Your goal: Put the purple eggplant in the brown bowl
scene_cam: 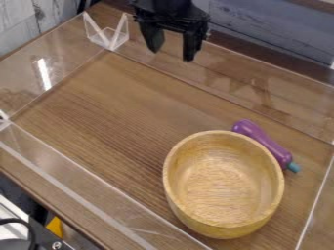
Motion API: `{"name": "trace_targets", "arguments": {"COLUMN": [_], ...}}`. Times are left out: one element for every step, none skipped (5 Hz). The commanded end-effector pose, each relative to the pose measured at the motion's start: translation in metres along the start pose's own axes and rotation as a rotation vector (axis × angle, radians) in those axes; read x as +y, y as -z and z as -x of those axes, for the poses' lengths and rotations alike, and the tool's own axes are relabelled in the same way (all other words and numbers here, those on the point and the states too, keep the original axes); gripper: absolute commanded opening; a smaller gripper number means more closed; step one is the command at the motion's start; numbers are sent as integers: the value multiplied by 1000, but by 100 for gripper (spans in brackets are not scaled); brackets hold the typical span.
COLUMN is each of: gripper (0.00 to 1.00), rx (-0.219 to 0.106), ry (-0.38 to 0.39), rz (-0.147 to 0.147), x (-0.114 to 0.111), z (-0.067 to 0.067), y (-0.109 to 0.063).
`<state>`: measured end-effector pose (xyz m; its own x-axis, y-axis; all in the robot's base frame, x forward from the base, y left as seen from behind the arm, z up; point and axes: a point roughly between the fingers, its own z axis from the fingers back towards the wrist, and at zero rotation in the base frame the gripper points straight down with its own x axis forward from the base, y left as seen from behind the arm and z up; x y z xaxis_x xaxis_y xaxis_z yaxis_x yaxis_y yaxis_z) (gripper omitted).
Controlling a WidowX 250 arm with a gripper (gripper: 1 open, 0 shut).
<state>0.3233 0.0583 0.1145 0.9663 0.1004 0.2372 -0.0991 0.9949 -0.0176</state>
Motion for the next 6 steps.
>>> {"name": "trace_targets", "arguments": {"gripper": [100,100,100,100,100,100], "rx": [-81,-89,-95,-77,-58,-40], "ry": [-1,1,0,-3,-11,-15], "rz": [-12,-15,-14,-20,-29,-36], "x": [-1,-3,-3,-4,-6,-8], "z": [-7,-8,-8,-5,-2,1], "y": [-23,-24,-22,-17,-12,-7]}}
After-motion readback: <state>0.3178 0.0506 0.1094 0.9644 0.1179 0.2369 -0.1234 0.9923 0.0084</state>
